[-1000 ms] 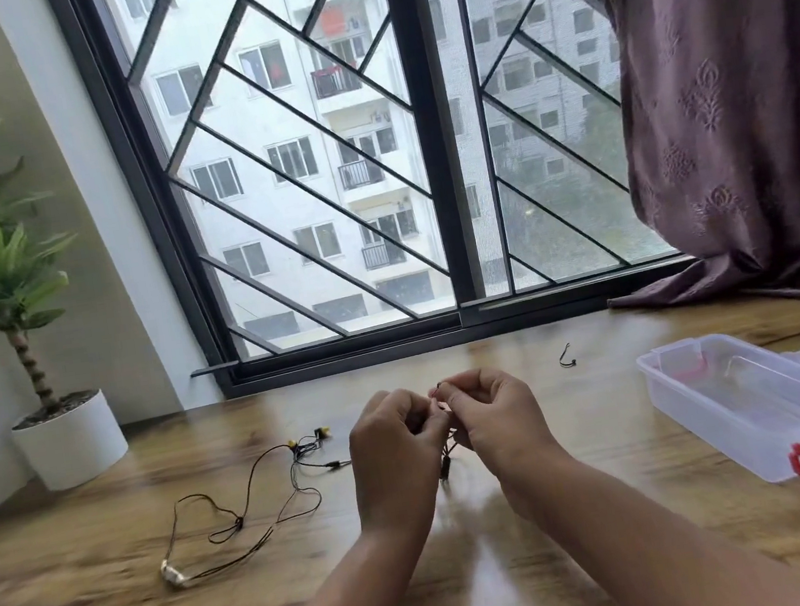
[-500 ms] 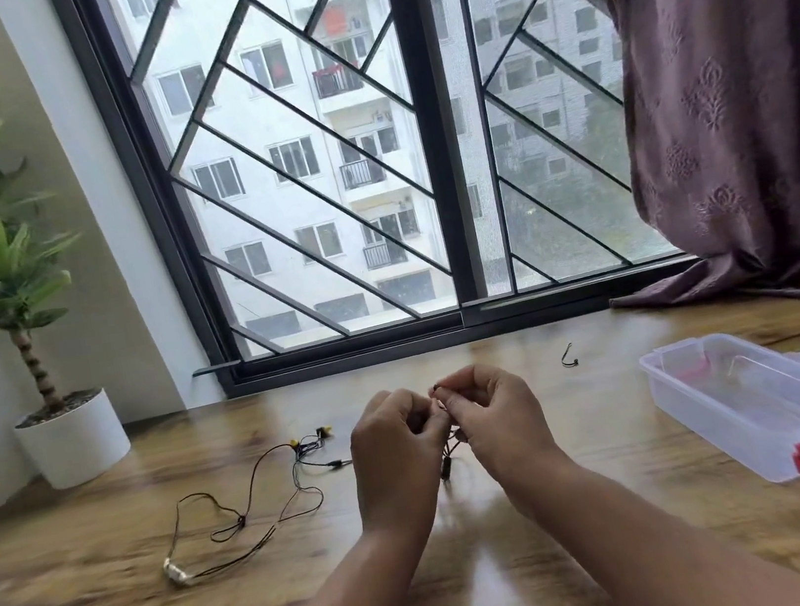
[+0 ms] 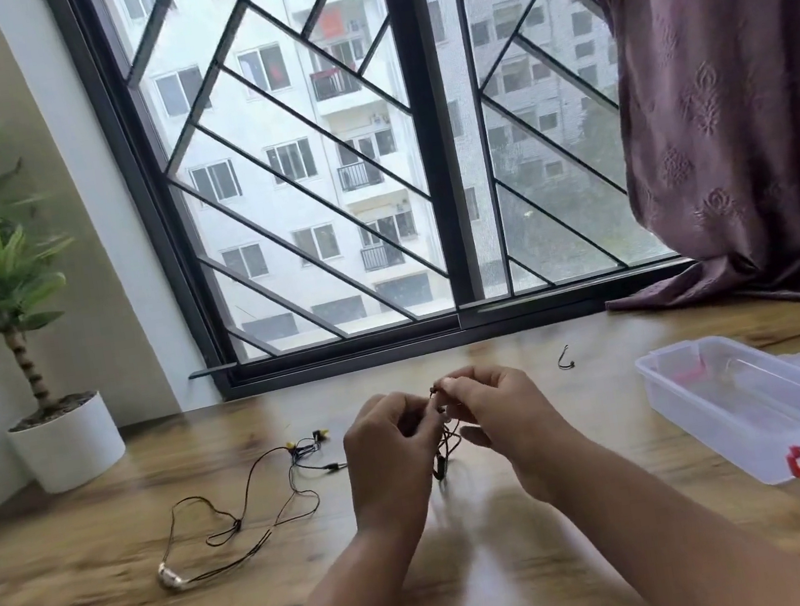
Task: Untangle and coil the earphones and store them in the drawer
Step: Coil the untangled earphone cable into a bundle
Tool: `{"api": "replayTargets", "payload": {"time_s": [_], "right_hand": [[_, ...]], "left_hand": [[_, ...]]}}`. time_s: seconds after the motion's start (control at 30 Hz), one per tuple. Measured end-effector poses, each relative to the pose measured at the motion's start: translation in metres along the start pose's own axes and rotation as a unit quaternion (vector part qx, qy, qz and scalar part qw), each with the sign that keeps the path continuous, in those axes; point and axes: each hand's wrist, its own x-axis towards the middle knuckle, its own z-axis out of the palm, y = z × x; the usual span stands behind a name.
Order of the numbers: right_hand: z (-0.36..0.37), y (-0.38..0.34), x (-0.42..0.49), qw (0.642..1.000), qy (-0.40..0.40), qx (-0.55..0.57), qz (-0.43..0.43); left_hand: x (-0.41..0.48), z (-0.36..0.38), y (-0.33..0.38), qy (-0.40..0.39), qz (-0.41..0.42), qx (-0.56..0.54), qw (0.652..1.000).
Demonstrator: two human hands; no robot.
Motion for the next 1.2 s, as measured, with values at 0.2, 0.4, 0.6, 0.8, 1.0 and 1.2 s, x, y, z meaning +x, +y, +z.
{"api": "replayTargets", "payload": {"time_s": [0.2,0.4,0.6,0.8,1.0,1.2], "right_hand": [[-0.019,-0.007,0.003,0.997,-0.065,0.030,0.038],[-0.017,-0.009,0.003,0.985,-0.051,-0.131,-0.096],[-0.012,-0.004,0.005,0.982,-0.001,-0.114,-0.150],[-0.013,-0.002,0.006,0.973,-0.010,-0.133,-0.189],[-0.014,-0.001,0.008,0.940,0.028,-0.233,-0.249],[-0.016,-0.001,0.011,0.948,0.034,-0.201,-0.246]], "left_hand": [[-0.001,-0.001,0.001,-0.022,-0.033,-0.059,0.997],[0.000,-0.003,0.000,-0.051,-0.068,-0.125,0.989],[0.002,0.000,-0.004,-0.060,-0.130,-0.164,0.976],[0.001,0.001,-0.004,-0.080,-0.182,-0.220,0.955],[0.002,0.002,-0.005,-0.097,-0.183,-0.247,0.947],[0.002,0.003,-0.006,-0.100,-0.194,-0.268,0.938]]}}
